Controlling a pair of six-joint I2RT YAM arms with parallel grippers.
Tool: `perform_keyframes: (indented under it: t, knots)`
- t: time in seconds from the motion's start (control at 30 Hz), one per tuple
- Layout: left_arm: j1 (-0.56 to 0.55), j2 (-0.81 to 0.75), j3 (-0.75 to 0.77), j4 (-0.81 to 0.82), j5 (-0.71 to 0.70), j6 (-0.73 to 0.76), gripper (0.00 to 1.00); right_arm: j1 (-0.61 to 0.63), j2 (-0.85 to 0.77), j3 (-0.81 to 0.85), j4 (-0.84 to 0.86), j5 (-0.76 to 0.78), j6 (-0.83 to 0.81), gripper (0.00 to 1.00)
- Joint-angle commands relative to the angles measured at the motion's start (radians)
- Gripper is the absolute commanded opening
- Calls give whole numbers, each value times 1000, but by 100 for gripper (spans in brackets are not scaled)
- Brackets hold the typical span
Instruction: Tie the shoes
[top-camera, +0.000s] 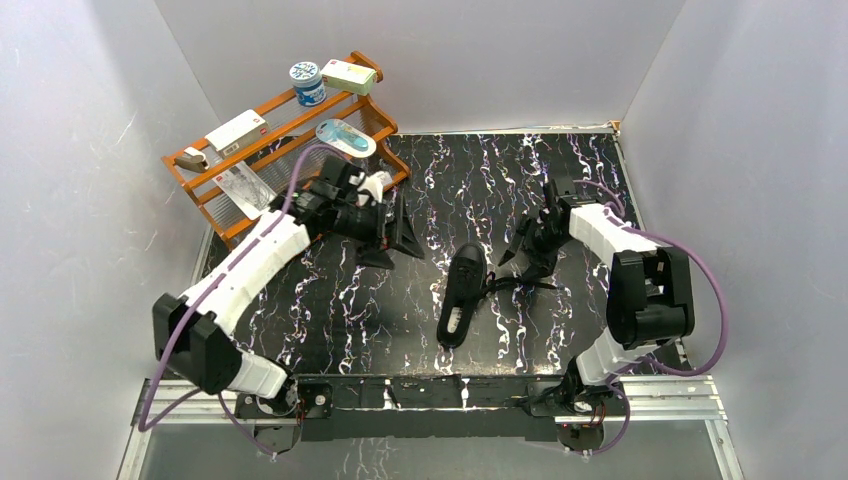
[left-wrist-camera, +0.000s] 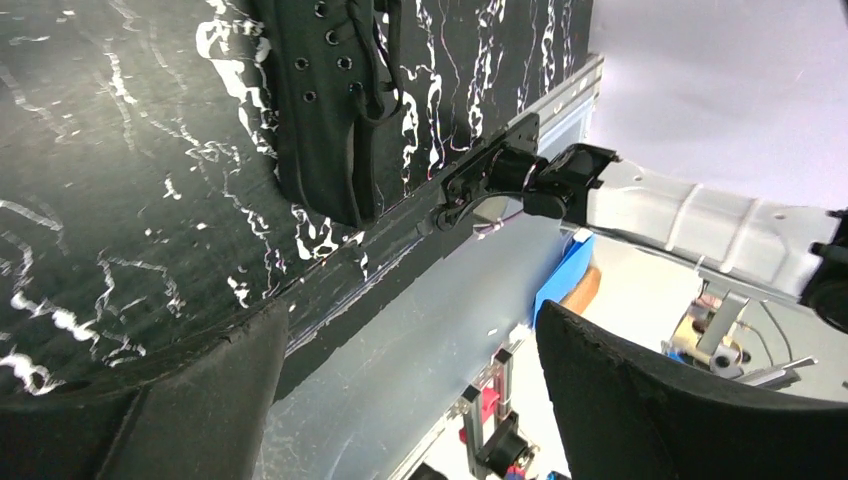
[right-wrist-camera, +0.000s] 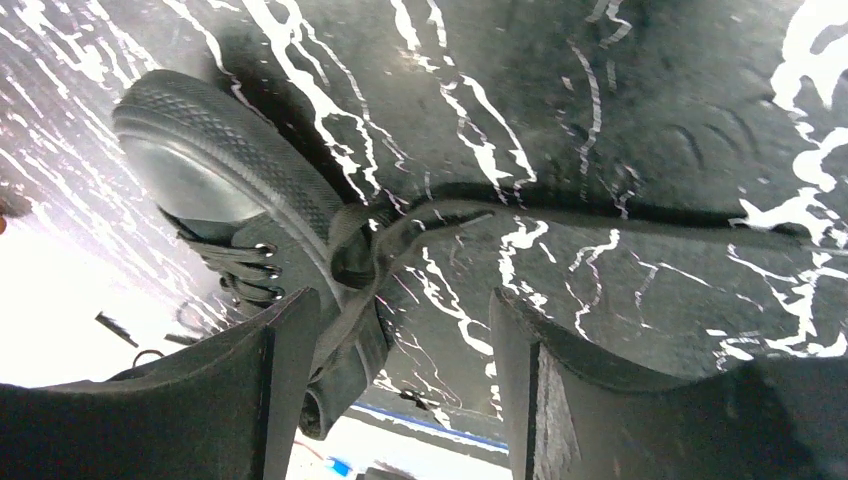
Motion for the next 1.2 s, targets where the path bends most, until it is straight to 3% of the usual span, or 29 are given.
perform_keyframes:
  t: [0.0, 0.17, 0.33, 0.63, 0.77, 0.83, 0.87, 0.9, 0.93, 0.97, 1.07, 1.13, 1.17]
  knots:
    - [-77, 58, -73, 145, 69, -48, 89, 31, 18, 15, 69, -54, -51, 70]
    - [-148, 168, -139, 311, 63, -68, 88, 43, -2, -14, 82, -7, -95, 64]
    - [-208, 256, -178, 393, 39, -69, 90, 42, 32, -13, 65, 40, -101, 71]
    - [-318, 254, -374, 654, 32, -196, 90, 19, 88, 13, -38, 304, 220, 71]
    - [-358, 274, -373, 709, 46, -222, 88, 15, 118, 23, -78, 417, 326, 66]
    - [-374, 276, -362, 729, 37, -226, 88, 15, 139, 12, -46, 454, 337, 62]
    - [-374, 247, -366, 734, 14, -228, 90, 15, 158, 3, -15, 446, 328, 55]
    - [-374, 193, -359, 705, -30, -207, 90, 14, 167, -8, 0, 433, 332, 41]
    - [-374, 77, -341, 603, -140, -158, 93, 15, 148, -16, 19, 379, 305, 8]
    - [-372, 8, -311, 524, -213, -126, 94, 14, 107, -8, 17, 345, 265, 0]
    - [-342, -118, -201, 403, -283, -92, 96, 19, -139, 64, 18, 155, 28, 0]
    - [-314, -116, -146, 398, -286, -111, 96, 35, -289, 72, 69, 19, -108, 0]
    - [-300, -99, -115, 418, -262, -100, 96, 44, -329, 71, 123, -149, -128, 0]
